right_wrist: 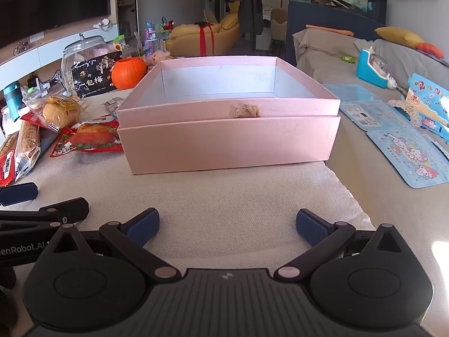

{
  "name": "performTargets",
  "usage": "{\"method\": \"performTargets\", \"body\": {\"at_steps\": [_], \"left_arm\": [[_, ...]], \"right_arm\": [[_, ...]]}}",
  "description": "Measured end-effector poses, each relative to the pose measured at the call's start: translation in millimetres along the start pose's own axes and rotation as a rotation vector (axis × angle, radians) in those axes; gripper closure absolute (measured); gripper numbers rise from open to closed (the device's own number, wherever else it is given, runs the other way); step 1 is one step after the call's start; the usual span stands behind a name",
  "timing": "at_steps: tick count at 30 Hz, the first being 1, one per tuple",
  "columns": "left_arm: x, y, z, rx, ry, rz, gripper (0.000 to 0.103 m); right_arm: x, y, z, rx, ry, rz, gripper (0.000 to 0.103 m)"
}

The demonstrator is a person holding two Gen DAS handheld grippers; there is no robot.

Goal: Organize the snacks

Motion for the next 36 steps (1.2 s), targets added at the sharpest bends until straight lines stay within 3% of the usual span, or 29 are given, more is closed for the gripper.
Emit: {"method": "performTargets", "body": {"at_steps": [36], "left_arm": [[0.0, 0.0, 0.0, -0.001, 0.001, 0.001, 0.013]], "right_arm": [[-0.3, -0.6, 1.0, -0.014, -0.005, 0.003, 0.000]]}}
Point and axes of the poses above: each gripper's, at about its wrist camera, not at the fingertips, and y roughly the way its jaws point, z to its right, x to its underside, the point moved 6 cm from there along y, roughly the way its jaws point, and after that the axes turned 6 degrees about y, right-handed, at the moved point
